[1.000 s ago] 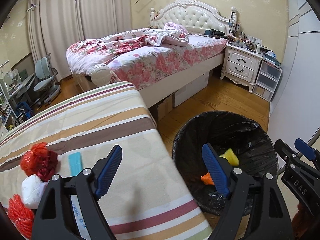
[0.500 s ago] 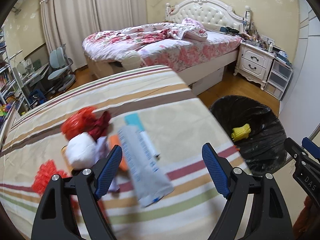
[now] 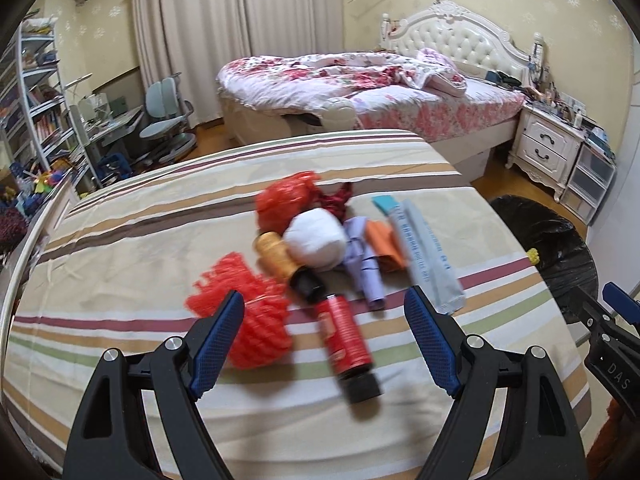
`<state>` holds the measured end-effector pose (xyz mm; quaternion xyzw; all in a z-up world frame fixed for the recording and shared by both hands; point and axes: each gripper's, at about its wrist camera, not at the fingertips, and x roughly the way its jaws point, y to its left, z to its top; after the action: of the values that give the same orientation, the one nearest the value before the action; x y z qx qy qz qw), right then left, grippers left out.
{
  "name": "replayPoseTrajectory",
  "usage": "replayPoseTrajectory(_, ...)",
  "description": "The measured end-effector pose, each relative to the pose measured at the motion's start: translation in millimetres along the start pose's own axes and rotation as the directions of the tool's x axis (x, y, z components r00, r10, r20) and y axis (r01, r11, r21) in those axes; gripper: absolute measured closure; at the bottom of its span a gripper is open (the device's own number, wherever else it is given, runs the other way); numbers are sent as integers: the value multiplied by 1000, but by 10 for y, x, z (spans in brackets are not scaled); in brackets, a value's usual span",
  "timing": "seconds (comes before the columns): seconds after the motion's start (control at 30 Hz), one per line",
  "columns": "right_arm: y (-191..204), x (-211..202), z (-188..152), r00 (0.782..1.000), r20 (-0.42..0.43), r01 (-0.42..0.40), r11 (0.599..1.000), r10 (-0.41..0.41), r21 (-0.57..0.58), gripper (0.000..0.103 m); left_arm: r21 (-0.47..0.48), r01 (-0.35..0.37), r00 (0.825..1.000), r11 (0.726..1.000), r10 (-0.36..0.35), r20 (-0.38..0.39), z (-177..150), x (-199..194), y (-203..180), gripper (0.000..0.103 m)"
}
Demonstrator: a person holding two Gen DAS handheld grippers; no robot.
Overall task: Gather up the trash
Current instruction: 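Grasp the red foam net with the left tool while the right tool reaches toward the red can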
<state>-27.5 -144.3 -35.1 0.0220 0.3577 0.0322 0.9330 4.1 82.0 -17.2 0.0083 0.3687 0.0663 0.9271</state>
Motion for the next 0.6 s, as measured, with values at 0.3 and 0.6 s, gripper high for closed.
replayPoseTrajectory(0.3, 475, 3, -11, 998, -10, -62, 995, 61, -78, 34, -69, -28, 999, 997, 25, -41, -73, 135, 443, 23)
replayPoseTrajectory(0.6, 756, 89, -9, 996, -35, -89, 988, 85, -125, 34, -97, 37, 994, 995, -46, -94, -117, 326, 565, 33)
